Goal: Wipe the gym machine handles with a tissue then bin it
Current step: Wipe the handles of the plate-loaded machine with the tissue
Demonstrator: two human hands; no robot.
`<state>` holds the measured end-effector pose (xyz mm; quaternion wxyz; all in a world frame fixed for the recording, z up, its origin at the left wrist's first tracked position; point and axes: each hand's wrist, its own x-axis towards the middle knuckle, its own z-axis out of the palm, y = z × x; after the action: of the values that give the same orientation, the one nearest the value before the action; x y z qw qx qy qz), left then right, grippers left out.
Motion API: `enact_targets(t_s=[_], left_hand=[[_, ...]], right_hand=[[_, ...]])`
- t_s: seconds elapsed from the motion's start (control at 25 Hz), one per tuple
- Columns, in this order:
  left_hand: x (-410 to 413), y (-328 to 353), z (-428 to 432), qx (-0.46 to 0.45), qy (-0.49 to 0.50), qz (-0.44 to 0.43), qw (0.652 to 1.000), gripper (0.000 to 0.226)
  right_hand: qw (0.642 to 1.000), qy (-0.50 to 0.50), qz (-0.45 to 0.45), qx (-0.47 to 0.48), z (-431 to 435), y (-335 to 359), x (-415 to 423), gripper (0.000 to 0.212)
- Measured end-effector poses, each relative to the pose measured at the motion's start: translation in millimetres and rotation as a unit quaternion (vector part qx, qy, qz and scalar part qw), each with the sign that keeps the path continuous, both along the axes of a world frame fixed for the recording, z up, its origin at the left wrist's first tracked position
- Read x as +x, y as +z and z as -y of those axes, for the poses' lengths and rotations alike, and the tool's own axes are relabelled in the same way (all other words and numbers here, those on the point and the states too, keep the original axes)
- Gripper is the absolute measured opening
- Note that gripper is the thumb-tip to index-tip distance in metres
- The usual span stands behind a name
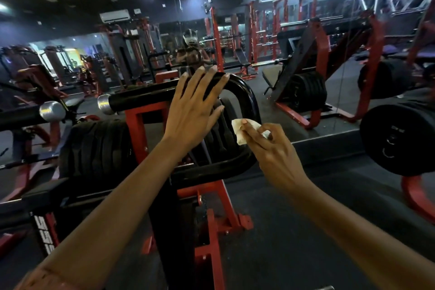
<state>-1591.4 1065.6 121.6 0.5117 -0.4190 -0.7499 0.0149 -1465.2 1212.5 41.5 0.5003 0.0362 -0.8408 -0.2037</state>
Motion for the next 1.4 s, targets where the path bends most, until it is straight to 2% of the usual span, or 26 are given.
enact_targets(t_s=[0.12, 0.2, 0.28, 0.32, 0.48, 0.6, 0.72, 0.84, 1.0, 1.2, 1.28, 1.4], left_hand=[[22, -46, 18, 0.012, -0.007, 0.042, 0.999, 0.055], [30, -76, 33, -0.013, 0.009, 0.078, 0.997, 0.055], [35, -97, 47, -0.039, 0.041, 0.102, 0.993, 0.058], [36, -103, 53, -0.050, 0.059, 0.105, 0.991, 0.060], [33, -114, 73, -0.059, 0.114, 0.086, 0.988, 0.063], [29, -120, 78, -0.055, 0.115, 0.067, 0.990, 0.056], [30, -122, 75, -0.032, 0.098, 0.067, 0.992, 0.052], [31, -123, 76, -0.018, 0.090, 0.056, 0.994, 0.050], [30, -123, 76, -0.022, 0.107, 0.047, 0.993, 0.051], [29, -124, 75, -0.029, 0.114, 0.056, 0.991, 0.049], [31, -125, 77, -0.028, 0.105, 0.063, 0.992, 0.049], [45, -129, 91, -0.003, 0.058, 0.115, 0.992, 0.053]], right_hand=[[0.998, -0.035, 0.056, -0.010, 18, -5, 11, 0.031], [0.986, -0.058, 0.127, -0.093, 37, -11, 12, 0.029], [0.957, -0.040, 0.217, -0.190, 54, -10, 13, 0.036], [0.950, -0.027, 0.237, -0.202, 55, -7, 13, 0.038], [0.958, -0.056, 0.235, -0.157, 44, 15, 19, 0.042], [0.940, -0.067, 0.292, -0.163, 62, 2, 24, 0.052], [0.931, 0.001, 0.279, -0.236, 86, -13, 12, 0.051], [0.942, 0.080, 0.226, -0.235, 77, -17, 6, 0.047], [0.949, 0.015, 0.175, -0.262, 47, -17, 11, 0.042], [0.954, 0.032, 0.124, -0.271, 73, -39, -5, 0.044], [0.945, 0.084, 0.128, -0.290, 82, -38, -7, 0.040], [0.903, 0.207, 0.159, -0.341, 92, -34, -5, 0.036]])
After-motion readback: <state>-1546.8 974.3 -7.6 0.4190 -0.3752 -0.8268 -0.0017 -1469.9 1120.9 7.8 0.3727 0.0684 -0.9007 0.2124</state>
